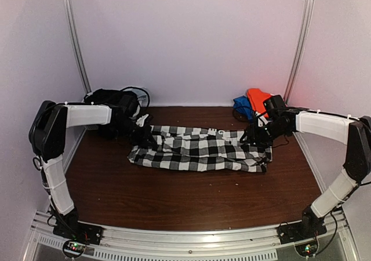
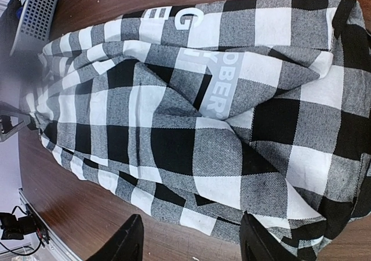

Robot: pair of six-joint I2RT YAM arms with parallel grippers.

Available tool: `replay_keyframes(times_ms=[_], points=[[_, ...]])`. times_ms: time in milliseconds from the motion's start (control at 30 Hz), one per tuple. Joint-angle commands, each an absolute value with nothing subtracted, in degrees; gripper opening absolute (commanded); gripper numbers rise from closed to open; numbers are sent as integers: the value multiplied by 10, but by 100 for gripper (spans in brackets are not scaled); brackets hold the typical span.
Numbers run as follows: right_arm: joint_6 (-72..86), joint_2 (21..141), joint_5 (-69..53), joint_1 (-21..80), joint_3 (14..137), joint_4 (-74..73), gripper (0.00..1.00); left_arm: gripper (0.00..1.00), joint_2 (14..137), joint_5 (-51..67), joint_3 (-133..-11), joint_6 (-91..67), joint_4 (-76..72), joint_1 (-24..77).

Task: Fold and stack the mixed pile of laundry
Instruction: Fold the rectangle-folded shirt at the center of the board, then rotate the rectangle-folded shirt at the center of the board.

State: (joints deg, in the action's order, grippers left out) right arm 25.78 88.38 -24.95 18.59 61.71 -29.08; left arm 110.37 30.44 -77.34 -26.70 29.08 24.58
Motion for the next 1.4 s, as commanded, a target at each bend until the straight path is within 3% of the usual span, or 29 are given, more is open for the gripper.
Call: replay_keyframes(times_ms=[0, 100, 167, 200, 300, 567, 767, 967, 1200, 1367], points=[[269, 871, -262, 191, 606, -274, 56, 0, 1121, 286, -782, -252, 293, 243], [273, 880, -272, 201, 601, -261, 54, 0, 1133, 258, -789, -247, 303, 243], [274, 891, -275, 212, 601, -256, 53, 6, 1137, 229, -797, -241, 319, 243], [274, 901, -275, 216, 602, -255, 53, 12, 1138, 218, -801, -234, 329, 243], [273, 929, -271, 221, 605, -252, 51, 46, 1126, 188, -814, -205, 344, 244], [265, 978, -246, 221, 601, -252, 50, 84, 1133, 40, -883, -89, 374, 286], [247, 1016, -227, 217, 585, -268, 50, 81, 1201, 14, -904, -73, 378, 293], [232, 1018, -205, 207, 573, -279, 49, 73, 1203, -19, -833, -55, 381, 318], [206, 1015, -178, 191, 586, -297, 49, 67, 1103, -35, -664, -82, 378, 369], [182, 1047, -170, 188, 625, -285, 49, 68, 975, 15, -530, -147, 377, 438]])
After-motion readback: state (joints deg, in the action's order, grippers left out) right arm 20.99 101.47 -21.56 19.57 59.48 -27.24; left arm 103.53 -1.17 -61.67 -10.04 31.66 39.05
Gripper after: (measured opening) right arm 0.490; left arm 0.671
